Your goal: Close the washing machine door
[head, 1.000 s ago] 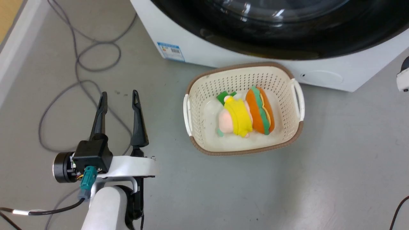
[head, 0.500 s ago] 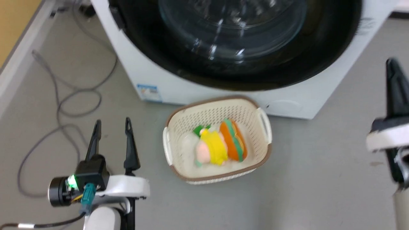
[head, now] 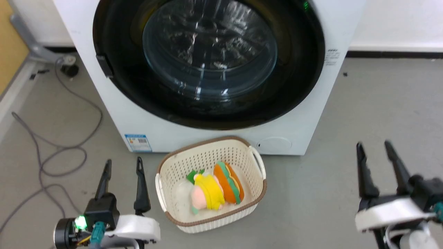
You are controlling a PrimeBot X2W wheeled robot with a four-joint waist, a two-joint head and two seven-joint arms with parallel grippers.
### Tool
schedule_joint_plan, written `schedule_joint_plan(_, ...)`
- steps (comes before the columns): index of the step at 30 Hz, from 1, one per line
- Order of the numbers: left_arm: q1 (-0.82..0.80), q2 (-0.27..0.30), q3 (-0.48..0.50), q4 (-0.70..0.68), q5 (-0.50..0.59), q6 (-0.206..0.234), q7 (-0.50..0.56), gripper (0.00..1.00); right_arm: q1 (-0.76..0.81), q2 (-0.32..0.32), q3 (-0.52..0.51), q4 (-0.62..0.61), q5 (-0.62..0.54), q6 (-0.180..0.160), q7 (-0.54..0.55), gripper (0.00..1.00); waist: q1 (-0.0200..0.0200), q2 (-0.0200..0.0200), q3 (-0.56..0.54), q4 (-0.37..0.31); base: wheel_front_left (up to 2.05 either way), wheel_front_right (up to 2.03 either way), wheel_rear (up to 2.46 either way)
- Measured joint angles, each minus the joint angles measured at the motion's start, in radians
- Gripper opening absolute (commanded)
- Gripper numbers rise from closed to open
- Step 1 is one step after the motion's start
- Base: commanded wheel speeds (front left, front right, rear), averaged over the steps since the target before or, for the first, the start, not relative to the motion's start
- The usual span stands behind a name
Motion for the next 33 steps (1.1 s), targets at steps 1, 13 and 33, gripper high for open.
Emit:
schedule_joint_plan(1, 0.008, 0.000, 0.000, 0.001, 0.000, -0.005, 0.000, 1.00, 0.019, 0.005, 0.005, -0.005, 0.000, 0.000, 0.000, 1.00, 0.0000, 0.0000, -0.010, -0.003, 0.00, 0.00, 0.00)
schedule_joint_plan(13, 0.055, -0.001, -0.009, 0.011, 0.000, -0.034, 0.002, 0.00, 0.145, 0.021, 0.003, -0.050, 0.017, 0.000, 0.001, 0.00, 0.0000, 0.0000, -0.059, -0.006, 0.00, 0.00, 0.00)
schedule_joint_plan(33, 0.055, -0.001, -0.006, 0.000, 0.000, -0.045, 0.037, 0.00, 0.145, 0.021, 0.014, -0.059, 0.006, 0.000, 0.036, 0.00, 0.0000, 0.0000, -0.060, -0.005, 0.00, 0.00, 0.00)
